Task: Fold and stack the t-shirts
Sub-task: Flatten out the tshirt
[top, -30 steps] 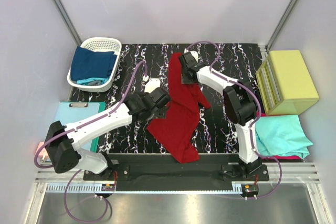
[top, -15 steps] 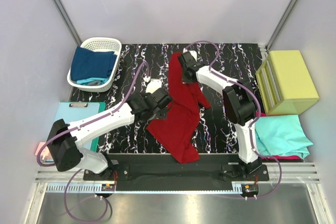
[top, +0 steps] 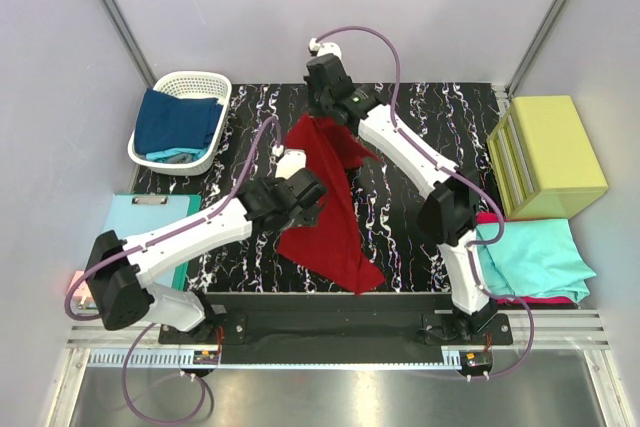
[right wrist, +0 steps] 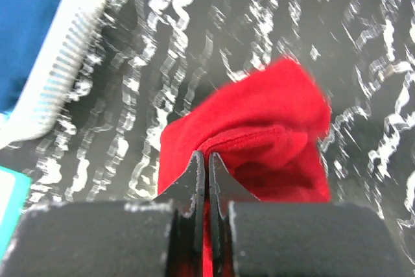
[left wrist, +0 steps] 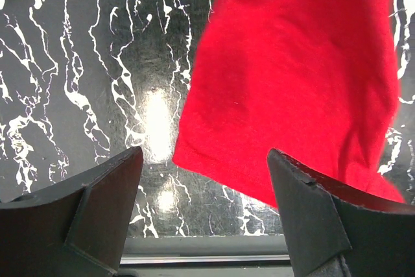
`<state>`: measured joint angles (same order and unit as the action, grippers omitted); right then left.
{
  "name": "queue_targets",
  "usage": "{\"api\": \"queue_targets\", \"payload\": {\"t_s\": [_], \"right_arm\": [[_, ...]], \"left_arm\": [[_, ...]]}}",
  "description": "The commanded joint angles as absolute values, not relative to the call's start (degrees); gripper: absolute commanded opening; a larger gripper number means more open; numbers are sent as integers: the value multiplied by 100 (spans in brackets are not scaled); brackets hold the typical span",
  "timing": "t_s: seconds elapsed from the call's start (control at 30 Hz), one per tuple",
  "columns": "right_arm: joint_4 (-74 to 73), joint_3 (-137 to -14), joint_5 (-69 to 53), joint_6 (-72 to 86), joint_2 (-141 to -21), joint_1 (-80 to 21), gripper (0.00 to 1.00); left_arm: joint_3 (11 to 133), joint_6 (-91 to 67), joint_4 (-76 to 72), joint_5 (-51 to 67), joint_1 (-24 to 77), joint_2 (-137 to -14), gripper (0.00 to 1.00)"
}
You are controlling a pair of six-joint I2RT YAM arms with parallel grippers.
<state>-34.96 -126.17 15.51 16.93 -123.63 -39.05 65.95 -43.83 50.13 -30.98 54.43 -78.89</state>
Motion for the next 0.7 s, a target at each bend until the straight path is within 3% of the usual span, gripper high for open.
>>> {"api": "queue_targets", "payload": {"t_s": [0.0, 0.27, 0.43, 0.67], "right_arm": [[-3858, -13691, 1047, 1626, -12884, -3999, 0], [-3946, -14115, 958, 1811, -13280, -4078, 0], [-3955, -14010, 1195, 1644, -13184, -4078, 0], [-3964, -13466, 1467, 1459, -12868, -4043, 0]], "left_arm": [[6522, -4553, 4940, -3384, 5484, -7506, 83], [6381, -4474, 4948, -3568, 5502, -7295, 84], [6495, -4149, 4685, -3665, 5502, -7777, 85], [6442, -3463, 3500, -2840, 5896, -8252, 87]]}}
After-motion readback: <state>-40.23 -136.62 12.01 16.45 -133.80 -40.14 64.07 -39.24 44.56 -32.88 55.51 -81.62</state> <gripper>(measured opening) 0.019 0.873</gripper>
